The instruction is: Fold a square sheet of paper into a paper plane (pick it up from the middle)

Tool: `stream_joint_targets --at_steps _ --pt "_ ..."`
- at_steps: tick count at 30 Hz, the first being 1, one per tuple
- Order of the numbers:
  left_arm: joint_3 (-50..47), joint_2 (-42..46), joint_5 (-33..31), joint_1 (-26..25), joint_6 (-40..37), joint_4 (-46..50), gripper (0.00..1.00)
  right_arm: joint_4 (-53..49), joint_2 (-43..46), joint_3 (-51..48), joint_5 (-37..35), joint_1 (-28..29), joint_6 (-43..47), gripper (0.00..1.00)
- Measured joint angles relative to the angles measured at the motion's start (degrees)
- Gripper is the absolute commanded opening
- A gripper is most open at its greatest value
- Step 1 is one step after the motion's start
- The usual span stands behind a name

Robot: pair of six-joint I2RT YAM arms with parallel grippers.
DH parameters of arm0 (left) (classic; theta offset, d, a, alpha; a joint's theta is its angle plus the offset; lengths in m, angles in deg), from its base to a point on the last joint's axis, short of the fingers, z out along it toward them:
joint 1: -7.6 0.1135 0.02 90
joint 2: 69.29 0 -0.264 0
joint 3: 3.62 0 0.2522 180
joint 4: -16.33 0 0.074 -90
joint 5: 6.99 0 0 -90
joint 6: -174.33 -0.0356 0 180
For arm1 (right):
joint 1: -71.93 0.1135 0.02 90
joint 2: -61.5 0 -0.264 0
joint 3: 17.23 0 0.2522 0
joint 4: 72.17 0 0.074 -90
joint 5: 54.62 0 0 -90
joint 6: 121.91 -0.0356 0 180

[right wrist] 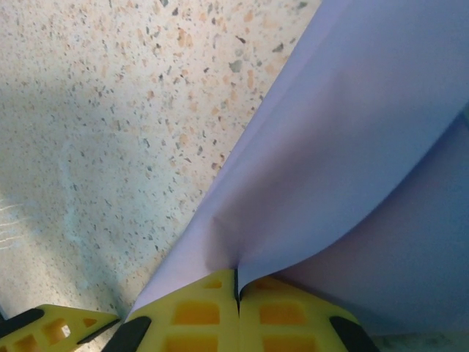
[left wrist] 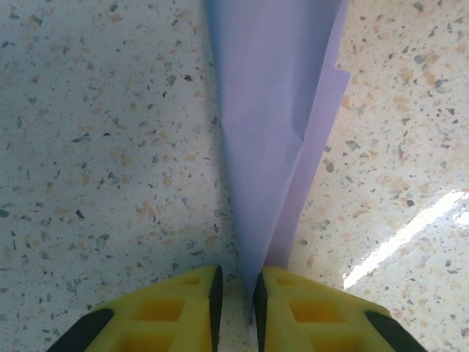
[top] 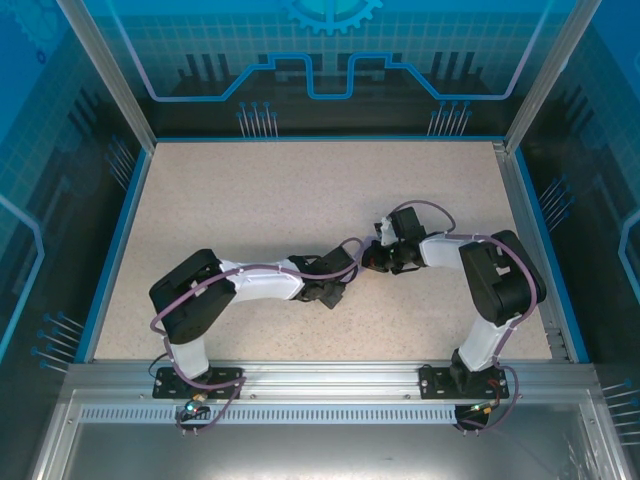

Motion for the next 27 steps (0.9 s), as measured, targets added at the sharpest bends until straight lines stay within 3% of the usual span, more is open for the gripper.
stream_joint_targets --at_steps 6,13,20,27 --pt "0.0 0.1 0.1 0.0 0.2 0.1 0.32 -0.6 0.0 0.3 -0.5 0.1 0.8 0.0" --pt "0.0 3.8 4.9 0.4 1.3 2.3 0.34 -0.8 -0.3 0.7 -0.9 0.1 1.1 0.0" --pt "-1.7 9.8 14.2 6.6 6.1 -0.5 0.23 -0.6 -0.5 0.7 -0.7 0.1 1.2 0.0" --pt "-2.4 8.2 20.8 10.6 10.4 -5.1 0.16 -0.6 -0.5 0.7 -0.6 0.0 1.2 0.0"
